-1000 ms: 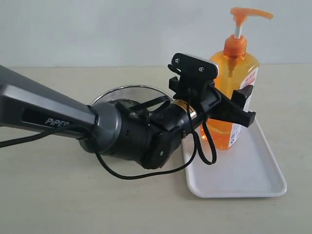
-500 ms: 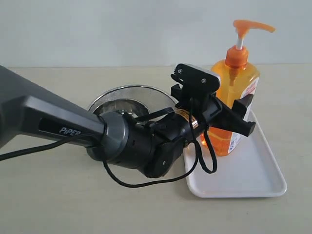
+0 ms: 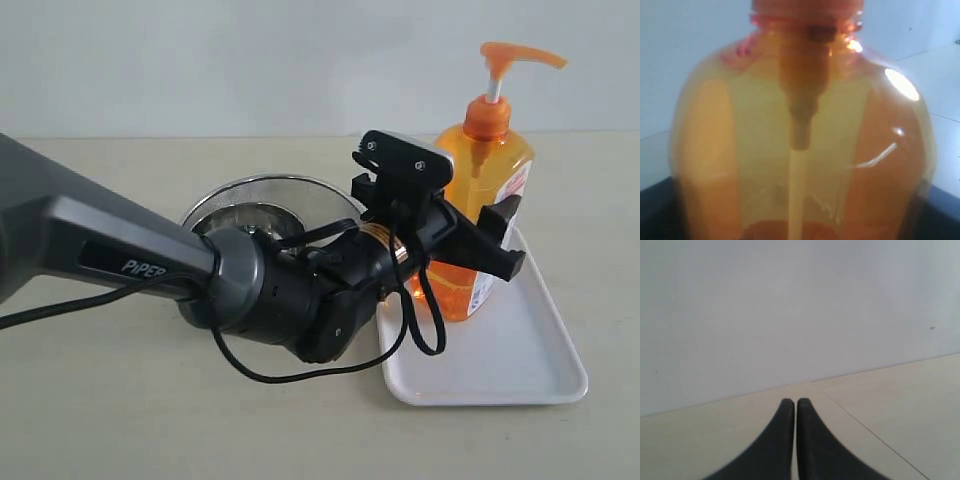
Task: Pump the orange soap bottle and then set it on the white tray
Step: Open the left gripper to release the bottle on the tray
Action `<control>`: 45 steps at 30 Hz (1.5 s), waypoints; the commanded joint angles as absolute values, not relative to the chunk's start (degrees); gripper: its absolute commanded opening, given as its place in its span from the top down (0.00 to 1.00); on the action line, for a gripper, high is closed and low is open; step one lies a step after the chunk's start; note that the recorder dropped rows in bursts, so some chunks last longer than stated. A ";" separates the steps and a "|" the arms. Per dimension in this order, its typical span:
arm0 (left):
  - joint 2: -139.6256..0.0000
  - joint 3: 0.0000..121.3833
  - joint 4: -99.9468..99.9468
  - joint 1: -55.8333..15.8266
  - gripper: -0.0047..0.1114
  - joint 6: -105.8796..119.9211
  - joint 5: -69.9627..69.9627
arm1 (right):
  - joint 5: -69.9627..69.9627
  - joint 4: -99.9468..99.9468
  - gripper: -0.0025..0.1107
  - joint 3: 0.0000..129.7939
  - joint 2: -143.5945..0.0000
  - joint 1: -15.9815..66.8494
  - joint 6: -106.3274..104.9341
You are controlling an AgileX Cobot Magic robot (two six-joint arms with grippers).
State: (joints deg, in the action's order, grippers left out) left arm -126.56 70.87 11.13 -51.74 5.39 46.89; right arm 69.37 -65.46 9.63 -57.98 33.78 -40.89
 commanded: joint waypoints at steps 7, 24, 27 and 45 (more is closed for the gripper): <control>-125.34 71.60 11.17 -52.03 0.24 5.59 47.13 | 69.96 -65.11 0.98 9.76 -57.80 33.69 -40.81; -125.34 71.60 11.52 -52.03 0.17 5.22 44.15 | 69.96 -65.02 0.98 9.76 -57.80 33.69 -39.92; -125.34 71.60 10.88 -52.03 0.17 5.22 43.37 | 69.96 -65.02 0.98 9.76 -57.80 33.69 -39.37; -123.27 71.60 9.21 -52.03 0.17 1.93 39.04 | 69.96 -65.02 0.98 9.76 -57.80 33.69 -39.12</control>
State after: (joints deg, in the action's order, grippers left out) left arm -124.40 71.24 9.74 -51.74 2.92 41.67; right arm 69.37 -65.34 9.63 -57.98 33.78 -39.34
